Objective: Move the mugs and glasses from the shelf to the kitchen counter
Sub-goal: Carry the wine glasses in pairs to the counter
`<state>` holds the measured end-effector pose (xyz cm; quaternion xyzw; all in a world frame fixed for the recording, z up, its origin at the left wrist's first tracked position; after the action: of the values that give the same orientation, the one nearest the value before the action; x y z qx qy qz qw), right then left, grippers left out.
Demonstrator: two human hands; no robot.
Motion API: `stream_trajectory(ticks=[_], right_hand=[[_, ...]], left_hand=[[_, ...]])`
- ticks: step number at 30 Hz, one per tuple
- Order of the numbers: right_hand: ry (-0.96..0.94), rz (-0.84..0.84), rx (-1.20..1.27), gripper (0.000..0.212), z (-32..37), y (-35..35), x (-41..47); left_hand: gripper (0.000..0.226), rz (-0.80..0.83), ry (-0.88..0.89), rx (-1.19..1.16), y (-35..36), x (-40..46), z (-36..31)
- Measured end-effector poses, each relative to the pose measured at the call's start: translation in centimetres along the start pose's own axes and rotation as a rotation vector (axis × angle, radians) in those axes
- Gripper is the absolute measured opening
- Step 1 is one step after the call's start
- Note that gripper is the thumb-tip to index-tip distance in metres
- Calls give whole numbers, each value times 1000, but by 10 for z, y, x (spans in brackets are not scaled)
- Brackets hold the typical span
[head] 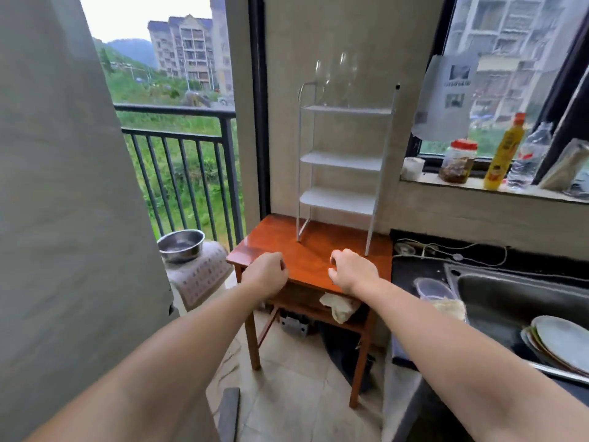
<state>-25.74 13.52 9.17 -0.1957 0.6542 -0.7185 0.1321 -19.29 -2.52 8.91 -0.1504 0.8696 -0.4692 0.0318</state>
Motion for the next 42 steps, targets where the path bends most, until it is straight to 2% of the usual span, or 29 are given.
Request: stream_trajectory(ticks=[5,13,20,27,29,31,33,36,40,42], right_hand=[[121,-77,30,29,-7,-43,80],[194,-174,22,29,-38,-93,182],[96,-469,72,24,-51,-177,294],[75,-666,94,24,-90,-266,398],[125,-644,184,22,-108,-275,425],[178,-554,308,17,-125,-270,457],[254,-417,521,15,-142,-250,485],[378,-262,882,25,-158,-216,511],[379,-234,1057,14,-160,-208,534],[358,-232,1118,13,-159,-212,543]], left_hand=[[17,-47,120,-7,-53,102,-16],[21,-36,233,-115,-70,219,-67],[25,-151,352,-148,-112,336,-142],[25,-320,385,-254,-162,452,-206],[25,-364,384,-256,-169,471,-216],[25,-378,334,-238,-168,494,-216],[25,-326,250,-270,-159,521,-208],[26,-205,152,-380,-139,555,-199],[19,-193,114,-465,-134,581,-198],[24,-201,106,-498,-134,593,-198]])
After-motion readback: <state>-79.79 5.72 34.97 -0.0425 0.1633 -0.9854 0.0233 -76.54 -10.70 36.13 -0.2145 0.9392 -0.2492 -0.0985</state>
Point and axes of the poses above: each hand's wrist, its own x-axis towards the middle knuckle, its own y-axis out of the palm, z = x × y, the point moved 10 cm from there along x, towards the middle knuckle, and after that the axes turned 7 degrees about -x, right-handed, at the moved point
